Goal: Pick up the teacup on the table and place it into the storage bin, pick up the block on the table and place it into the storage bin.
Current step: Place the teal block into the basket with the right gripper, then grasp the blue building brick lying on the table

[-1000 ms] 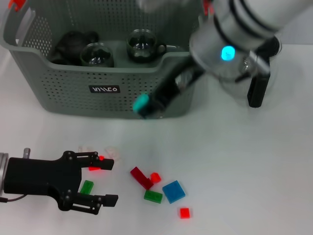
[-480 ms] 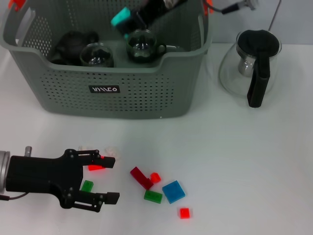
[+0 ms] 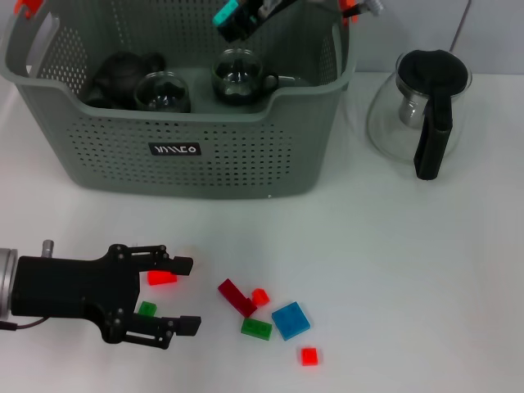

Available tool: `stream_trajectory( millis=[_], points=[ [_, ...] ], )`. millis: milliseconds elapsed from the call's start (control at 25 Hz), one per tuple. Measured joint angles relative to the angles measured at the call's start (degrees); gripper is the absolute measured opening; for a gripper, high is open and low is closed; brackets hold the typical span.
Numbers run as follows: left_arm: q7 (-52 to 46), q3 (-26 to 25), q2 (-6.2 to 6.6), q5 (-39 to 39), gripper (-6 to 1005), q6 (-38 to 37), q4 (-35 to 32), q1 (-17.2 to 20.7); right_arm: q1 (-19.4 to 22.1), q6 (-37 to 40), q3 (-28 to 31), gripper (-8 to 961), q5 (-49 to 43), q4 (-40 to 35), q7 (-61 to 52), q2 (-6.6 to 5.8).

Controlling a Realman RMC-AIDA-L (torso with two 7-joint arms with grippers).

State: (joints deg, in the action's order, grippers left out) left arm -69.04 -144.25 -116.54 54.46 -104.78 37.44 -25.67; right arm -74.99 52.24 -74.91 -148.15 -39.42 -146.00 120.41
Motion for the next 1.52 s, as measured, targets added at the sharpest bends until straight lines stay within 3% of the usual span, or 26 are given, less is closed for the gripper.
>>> stream_trajectory(
  millis=[280,800,1080,1200,1520],
  points=[
    [0.03,0.07,0.00,-0.12,859,0.81,-0.11,-0.06,-0.47,-3.91,-3.43,427,2.90,4.12,1.04,0.35],
    [-0.22,-0.34,0.07,0.12,863,1.02,-0.44,-0.22,2.01,-2.86,-4.57,427,6.03,1.88,2.45,0.14],
    [-0.84,-1.95,0.19,0.13,866,0.48,-0.61,-0.30,4.98,-0.69,-5.94,696,6.53,-5.56,3.01,0.18],
    [-0.93,-2.06,0.24,0.13,868,0.42,-0.61,-0.30,8.42,0.05,-6.53,796,7.44,-12.00,3.02,0.26],
    [-1.15,-1.46,0.73,-0.82,863,0.06,-0.46,0.14,25.78,7.26,-8.88,791,15.28,-41.20,4.06,-0.14]
  ],
)
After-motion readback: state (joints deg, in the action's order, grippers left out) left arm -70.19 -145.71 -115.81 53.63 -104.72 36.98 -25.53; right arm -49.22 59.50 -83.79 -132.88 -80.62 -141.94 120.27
